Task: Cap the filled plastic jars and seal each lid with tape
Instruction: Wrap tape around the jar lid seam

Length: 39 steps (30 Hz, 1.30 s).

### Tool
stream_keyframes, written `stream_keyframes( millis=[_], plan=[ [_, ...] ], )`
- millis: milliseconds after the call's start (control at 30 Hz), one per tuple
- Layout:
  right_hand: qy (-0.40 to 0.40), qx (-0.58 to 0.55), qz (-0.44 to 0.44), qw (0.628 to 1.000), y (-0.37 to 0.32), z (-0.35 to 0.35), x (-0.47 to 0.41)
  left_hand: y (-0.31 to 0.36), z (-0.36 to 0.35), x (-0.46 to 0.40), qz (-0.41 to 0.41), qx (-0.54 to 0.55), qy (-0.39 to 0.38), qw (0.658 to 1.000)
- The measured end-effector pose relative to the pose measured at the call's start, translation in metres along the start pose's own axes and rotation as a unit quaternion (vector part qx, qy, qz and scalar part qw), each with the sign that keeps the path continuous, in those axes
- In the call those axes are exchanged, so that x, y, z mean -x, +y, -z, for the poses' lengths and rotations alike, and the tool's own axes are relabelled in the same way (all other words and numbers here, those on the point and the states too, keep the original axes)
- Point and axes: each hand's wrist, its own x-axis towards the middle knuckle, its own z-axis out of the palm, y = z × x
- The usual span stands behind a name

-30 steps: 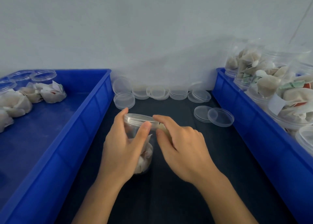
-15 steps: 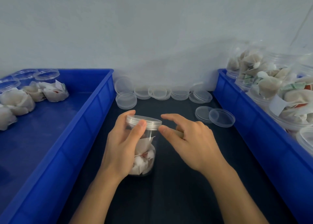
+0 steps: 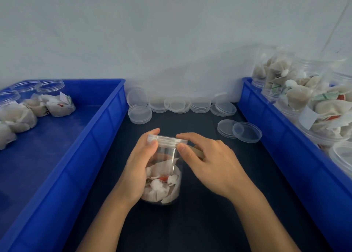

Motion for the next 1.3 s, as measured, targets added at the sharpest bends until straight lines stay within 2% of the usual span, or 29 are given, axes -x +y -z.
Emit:
stream_keyframes(
  millis=[167, 333, 433, 633, 800, 967, 1100, 1300],
  plan=[
    [0.000, 0.011, 0.009, 1.000, -0.001, -0.001, 0.000, 0.006, -0.005, 0.000, -0.028, -0.029, 0.026, 0.999],
    [-0.023, -0.061, -0.024, 0.998, 0.007, 0.000, 0.000, 0.010, -0.005, 0.003, -0.061, -0.065, 0.058, 0.994],
    [-0.046, -0.043, -0.039, 0.997, 0.008, 0.000, -0.001, 0.012, -0.001, 0.004, -0.074, -0.097, 0.079, 0.989],
    [-0.087, -0.055, -0.097, 0.990, 0.011, 0.000, 0.000, 0.012, -0.004, 0.007, -0.072, -0.159, 0.059, 0.983],
    [-0.136, -0.101, -0.081, 0.982, 0.014, 0.004, -0.001, 0.013, -0.003, 0.008, -0.073, -0.161, 0.061, 0.982],
    [-0.137, -0.137, -0.060, 0.979, 0.017, 0.008, -0.001, 0.014, -0.007, 0.009, -0.075, -0.179, 0.096, 0.976],
    [-0.131, -0.125, -0.047, 0.982, 0.015, 0.009, -0.001, 0.015, -0.010, 0.008, -0.062, -0.209, 0.122, 0.968],
    [-0.066, -0.080, -0.050, 0.993, 0.009, 0.009, 0.001, 0.014, -0.010, 0.006, -0.077, -0.289, 0.156, 0.942]
  ],
)
